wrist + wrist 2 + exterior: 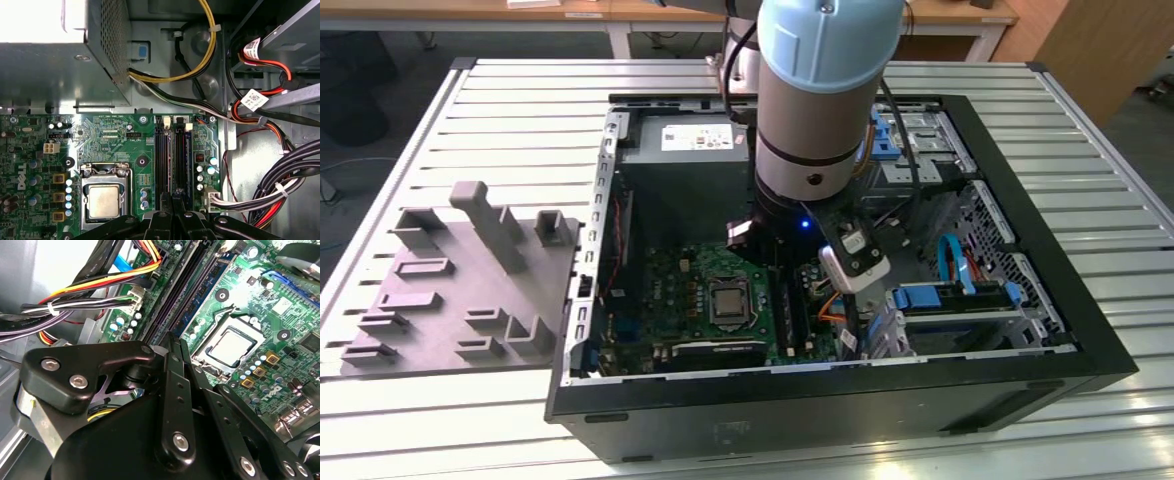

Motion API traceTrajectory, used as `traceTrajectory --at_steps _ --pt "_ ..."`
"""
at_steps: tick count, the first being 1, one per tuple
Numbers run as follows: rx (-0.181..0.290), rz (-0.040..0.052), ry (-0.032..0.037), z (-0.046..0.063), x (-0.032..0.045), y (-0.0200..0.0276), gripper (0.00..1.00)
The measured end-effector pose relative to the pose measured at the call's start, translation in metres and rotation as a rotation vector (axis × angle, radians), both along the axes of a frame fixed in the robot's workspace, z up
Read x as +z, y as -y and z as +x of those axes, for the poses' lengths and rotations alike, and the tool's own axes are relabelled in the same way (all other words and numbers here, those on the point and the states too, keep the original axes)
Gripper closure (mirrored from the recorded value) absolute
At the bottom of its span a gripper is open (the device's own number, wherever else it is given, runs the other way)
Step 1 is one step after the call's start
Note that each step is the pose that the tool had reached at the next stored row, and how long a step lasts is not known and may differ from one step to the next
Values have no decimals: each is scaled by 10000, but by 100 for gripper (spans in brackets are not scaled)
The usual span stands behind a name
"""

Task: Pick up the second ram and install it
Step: 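Insert the second ram into the second slot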

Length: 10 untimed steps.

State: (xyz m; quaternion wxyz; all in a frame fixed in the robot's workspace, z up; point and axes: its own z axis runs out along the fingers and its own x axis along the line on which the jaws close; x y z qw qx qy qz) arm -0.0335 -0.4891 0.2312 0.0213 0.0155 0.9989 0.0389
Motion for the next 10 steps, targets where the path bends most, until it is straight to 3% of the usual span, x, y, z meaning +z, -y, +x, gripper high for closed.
traceTrajectory --at_steps 10 --pt "-1 1 1 0 -7 6 88"
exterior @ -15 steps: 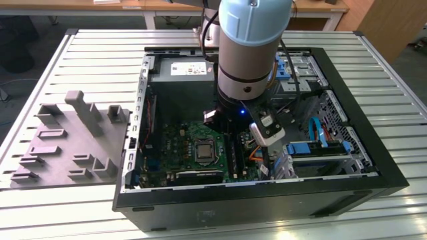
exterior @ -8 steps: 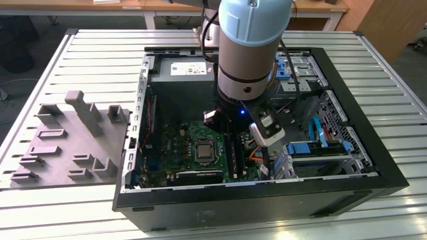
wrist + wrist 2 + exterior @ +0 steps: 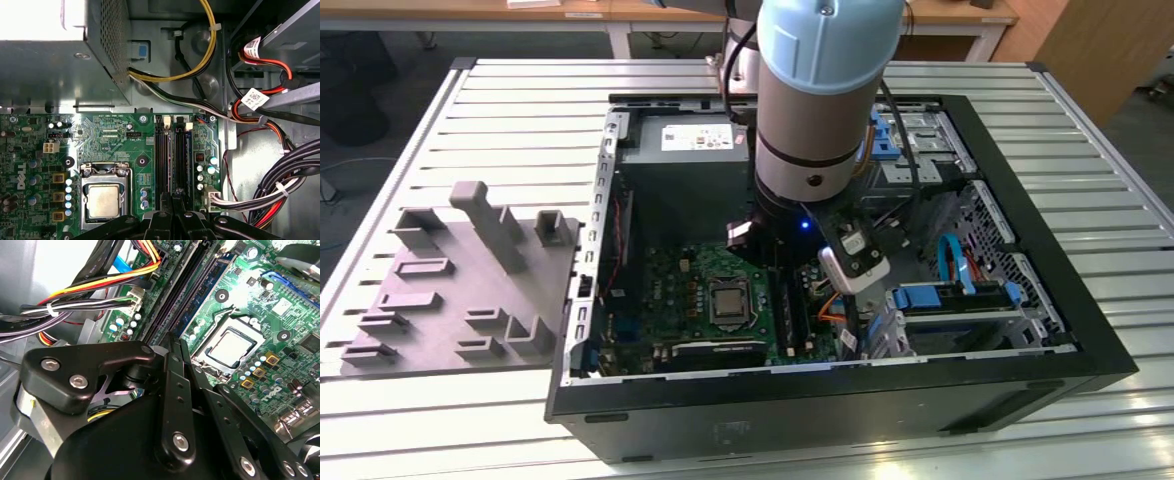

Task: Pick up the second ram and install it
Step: 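Insert the second ram into the second slot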

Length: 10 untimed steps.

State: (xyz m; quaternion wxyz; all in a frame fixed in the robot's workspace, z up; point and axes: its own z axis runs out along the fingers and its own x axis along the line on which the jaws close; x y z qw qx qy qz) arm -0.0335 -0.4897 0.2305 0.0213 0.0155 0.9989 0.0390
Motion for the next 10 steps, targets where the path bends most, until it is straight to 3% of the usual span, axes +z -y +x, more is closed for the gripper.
traceTrajectory --at_steps 10 --pt "0 -4 0 0 -9 0 88"
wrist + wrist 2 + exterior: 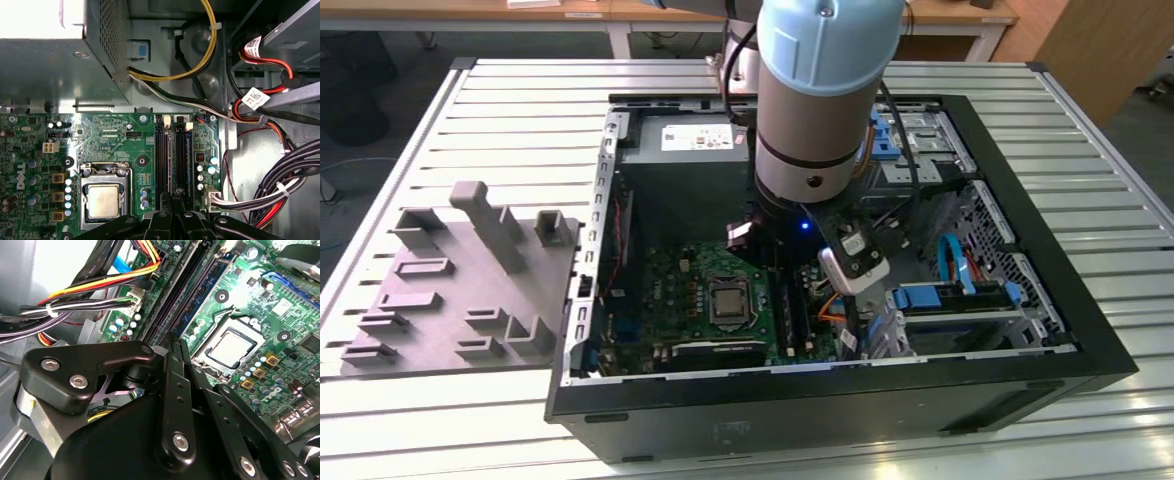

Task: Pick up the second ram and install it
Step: 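Insert the second ram into the second slot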

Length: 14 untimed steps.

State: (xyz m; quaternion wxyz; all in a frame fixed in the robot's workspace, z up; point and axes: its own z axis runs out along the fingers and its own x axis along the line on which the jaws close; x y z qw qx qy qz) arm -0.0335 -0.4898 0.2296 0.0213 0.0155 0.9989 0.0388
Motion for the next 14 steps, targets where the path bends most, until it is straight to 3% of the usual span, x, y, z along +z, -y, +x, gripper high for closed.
traceTrajectory --at_steps 6,14 --pt "0 -3 -1 0 0 -10 88" --pt "-17 -83 0 0 -10 -12 88"
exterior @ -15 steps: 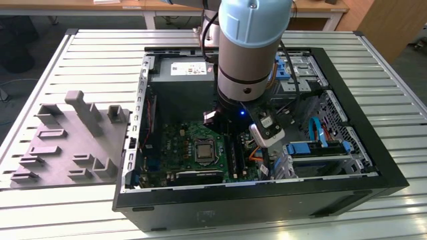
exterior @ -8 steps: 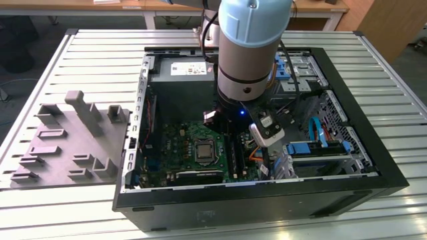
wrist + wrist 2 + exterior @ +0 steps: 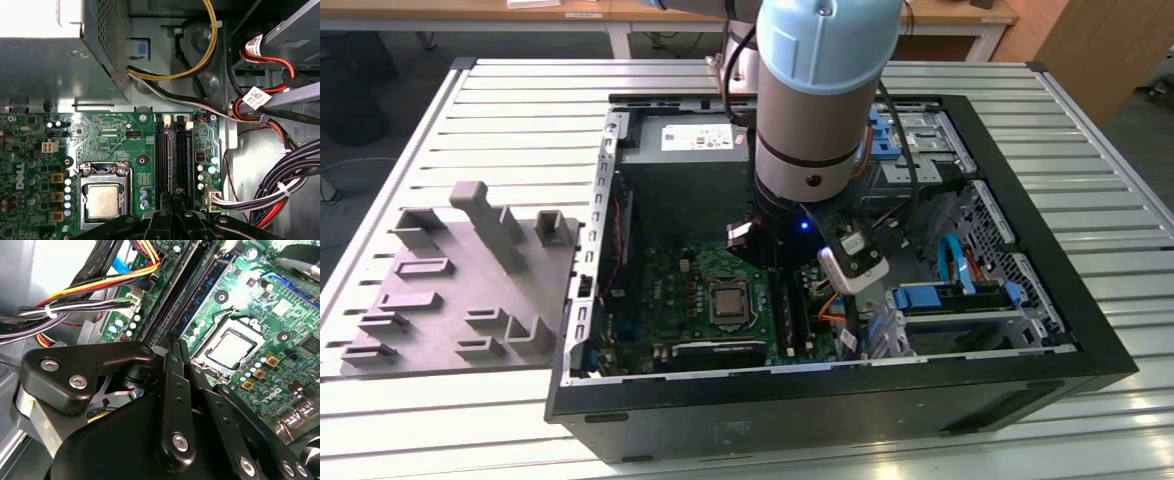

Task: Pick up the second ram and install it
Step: 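Insert the second ram into the second slot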

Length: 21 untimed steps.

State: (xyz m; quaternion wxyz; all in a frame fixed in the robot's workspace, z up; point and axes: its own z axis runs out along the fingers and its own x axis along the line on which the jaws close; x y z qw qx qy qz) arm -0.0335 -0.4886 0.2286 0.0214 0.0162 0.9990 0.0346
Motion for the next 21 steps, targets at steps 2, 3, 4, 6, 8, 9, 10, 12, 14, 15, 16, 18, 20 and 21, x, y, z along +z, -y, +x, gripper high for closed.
traceTrajectory --at_steps 2,3,4,6,8,9,10,12,14,15,16,18,20,21 --pt "-3 0 0 0 -4 -3 88" --pt "-5 0 0 0 -6 -5 88" --pt "-7 1 1 0 -9 -7 88" --pt "-10 1 1 0 -10 -11 88" --pt "-10 0 0 0 -10 -16 88" --pt "-10 0 0 0 -10 -17 88" --pt "-10 0 0 0 -10 -17 88" --pt "-10 -6 -1 0 -9 -17 88" --pt "-10 -31 0 0 -6 -18 88" --pt "-10 -46 0 0 -5 -18 88" --pt "-10 -62 0 0 -4 -18 88" --pt "-10 -67 0 0 -4 -18 88" --pt "-10 -69 1 0 -6 -20 88" --pt "-10 -67 3 0 -9 -22 88"
